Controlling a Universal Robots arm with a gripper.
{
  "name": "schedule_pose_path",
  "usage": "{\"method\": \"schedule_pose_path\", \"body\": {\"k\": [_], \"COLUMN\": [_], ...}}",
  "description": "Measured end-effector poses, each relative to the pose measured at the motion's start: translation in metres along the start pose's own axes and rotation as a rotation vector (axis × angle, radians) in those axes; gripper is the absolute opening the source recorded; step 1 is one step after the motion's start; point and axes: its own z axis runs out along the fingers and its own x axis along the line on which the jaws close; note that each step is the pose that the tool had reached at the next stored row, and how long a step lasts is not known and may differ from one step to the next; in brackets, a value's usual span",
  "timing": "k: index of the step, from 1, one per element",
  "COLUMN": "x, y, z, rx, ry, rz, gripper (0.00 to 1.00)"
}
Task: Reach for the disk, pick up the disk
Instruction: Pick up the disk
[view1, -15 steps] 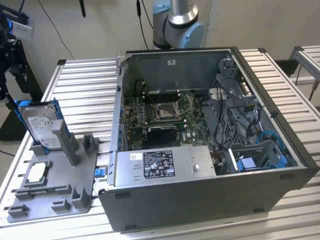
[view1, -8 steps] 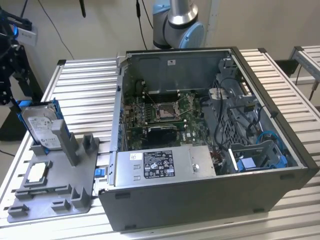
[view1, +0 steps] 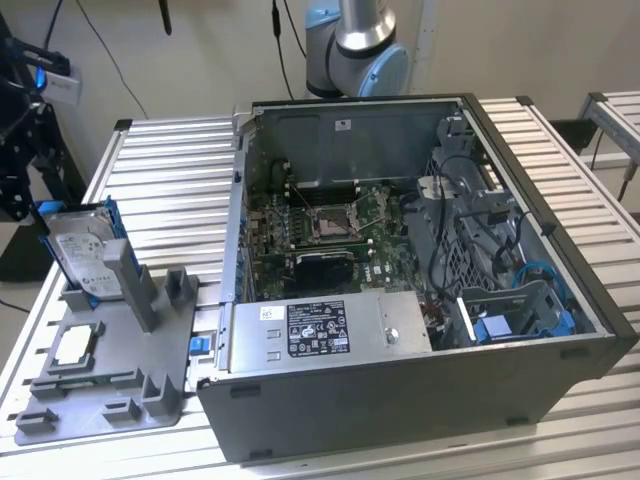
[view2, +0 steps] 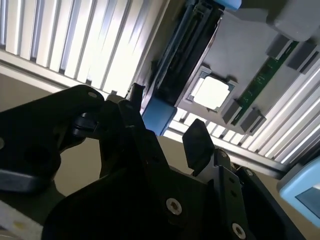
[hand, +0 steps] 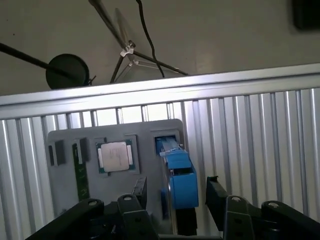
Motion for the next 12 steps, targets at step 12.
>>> {"method": "schedule_pose_path", "body": {"k": [12], "x": [0.0003], "y": [-0.0026], "z": [0.0214], "rx": [-0.005], "ry": [0.0014], "rz": [-0.049], "gripper": [1.0]}}
